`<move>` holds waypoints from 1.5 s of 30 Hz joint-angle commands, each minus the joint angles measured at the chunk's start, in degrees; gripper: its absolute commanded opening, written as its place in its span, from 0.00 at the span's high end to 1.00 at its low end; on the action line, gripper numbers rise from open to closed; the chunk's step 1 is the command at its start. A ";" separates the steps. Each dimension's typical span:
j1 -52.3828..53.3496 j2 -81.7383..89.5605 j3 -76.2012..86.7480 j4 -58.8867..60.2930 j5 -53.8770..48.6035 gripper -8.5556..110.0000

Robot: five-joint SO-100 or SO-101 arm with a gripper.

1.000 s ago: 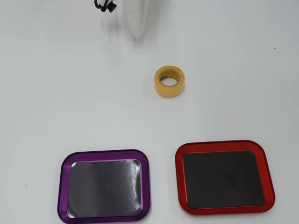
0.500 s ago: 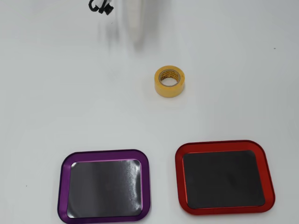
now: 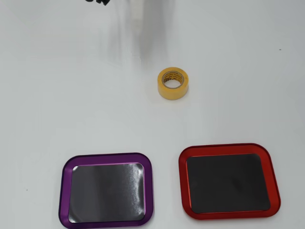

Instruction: Grasp a tape and put it in the right purple dish.

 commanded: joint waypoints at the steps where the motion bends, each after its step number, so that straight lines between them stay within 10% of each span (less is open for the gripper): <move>1: -3.69 -18.46 -14.33 4.04 -0.35 0.86; 14: -8.70 -51.77 -37.79 6.86 0.26 0.76; 45: -15.03 -54.32 -24.87 -8.44 2.29 0.76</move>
